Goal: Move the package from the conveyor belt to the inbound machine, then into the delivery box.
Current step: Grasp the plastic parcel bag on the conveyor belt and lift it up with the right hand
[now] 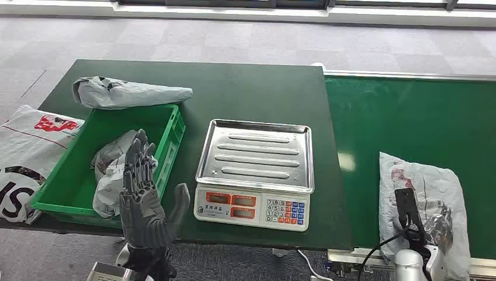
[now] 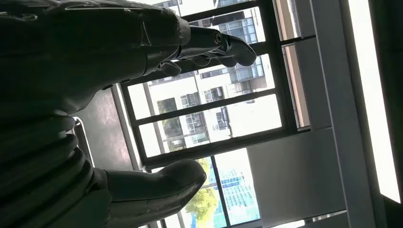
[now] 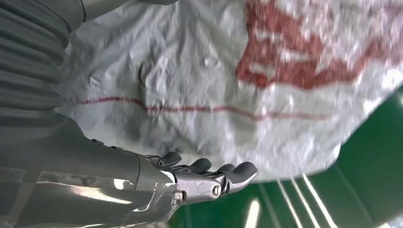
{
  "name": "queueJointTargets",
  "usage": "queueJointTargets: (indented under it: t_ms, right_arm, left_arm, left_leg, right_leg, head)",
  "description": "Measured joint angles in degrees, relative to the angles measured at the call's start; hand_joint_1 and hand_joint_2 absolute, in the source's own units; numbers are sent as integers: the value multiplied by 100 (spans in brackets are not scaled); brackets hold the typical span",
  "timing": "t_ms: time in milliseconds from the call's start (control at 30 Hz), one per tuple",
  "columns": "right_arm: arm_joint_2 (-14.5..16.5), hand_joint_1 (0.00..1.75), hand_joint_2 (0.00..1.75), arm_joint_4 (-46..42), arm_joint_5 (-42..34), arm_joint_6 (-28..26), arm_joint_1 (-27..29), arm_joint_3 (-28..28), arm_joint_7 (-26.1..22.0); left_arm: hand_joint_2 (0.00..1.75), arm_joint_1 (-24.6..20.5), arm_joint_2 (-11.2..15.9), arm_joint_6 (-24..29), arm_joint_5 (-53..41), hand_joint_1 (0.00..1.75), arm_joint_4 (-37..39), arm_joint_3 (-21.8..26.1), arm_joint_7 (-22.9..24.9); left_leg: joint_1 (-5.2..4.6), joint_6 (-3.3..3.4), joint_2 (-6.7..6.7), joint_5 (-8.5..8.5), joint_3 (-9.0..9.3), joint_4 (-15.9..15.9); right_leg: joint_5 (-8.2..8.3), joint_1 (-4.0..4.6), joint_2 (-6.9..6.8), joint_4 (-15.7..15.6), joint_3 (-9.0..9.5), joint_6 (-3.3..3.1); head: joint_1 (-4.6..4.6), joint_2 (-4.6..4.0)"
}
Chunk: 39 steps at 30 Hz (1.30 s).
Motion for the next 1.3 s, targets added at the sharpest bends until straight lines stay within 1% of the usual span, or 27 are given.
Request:
queueJointTargets:
  t_ms: [167,300,533,800,1033,1100,1167,1233,1300]
  right_arm:
    - [-13,0,175,71,171,207,16,205,24]
    - [-14,175,175,58,275,258,74,372,91]
    - [5,175,175,-205,350,273,182,526,232]
    - [10,175,175,-359,361,283,197,575,247]
    - [93,175,175,-698,324,270,313,575,258]
    - [160,175,175,-903,173,-86,375,573,112]
    - [280,175,175,-1253,-130,-734,459,565,-196]
    - [451,175,175,-1798,-499,-1379,560,557,-535]
    - [655,175,175,-2467,-768,-1849,662,556,-802]
  left_arm:
    - [175,1,-17,3,-11,0,-12,32,-19]
    - [175,5,-28,24,-50,0,-35,53,-16]
    - [175,25,-43,55,-67,0,-67,87,9]
    - [175,56,-52,58,-70,0,-83,128,22]
    - [175,63,-52,57,-66,0,-137,137,82]
    - [175,65,-54,57,-64,0,-160,146,95]
    - [175,70,-56,52,-63,0,-184,154,102]
    - [175,73,-61,35,-55,0,-201,156,110]
    - [175,74,-66,15,-38,0,-204,156,118]
  left_leg:
    - [0,0,-1,0,0,0]
    - [0,0,-1,0,-1,0]
    - [0,1,-2,0,-1,0]
    - [0,1,-2,0,0,0]
    - [0,1,-4,0,-2,0]
    - [0,1,-6,0,-4,0]
    - [-1,1,-8,0,-6,0]
    - [-1,0,-8,0,-6,0]
    - [-1,-2,-7,-2,-5,0]
  right_leg:
    - [0,0,-1,0,1,0]
    - [0,-1,-1,0,1,0]
    - [0,-2,-2,0,2,0]
    - [0,-1,-2,0,2,0]
    - [0,-1,-2,0,1,0]
    - [-1,-3,-4,0,-1,1]
    - [-1,-4,-5,1,-3,1]
    - [-1,-3,-5,1,-5,0]
    - [-2,-1,-3,2,-6,-1]
  head:
    - [1,0]
    - [1,0]
    - [1,-1]
    - [-1,-2]
    - [0,0]
    - [1,0]
    - [1,0]
    - [1,0]
    - [0,0]
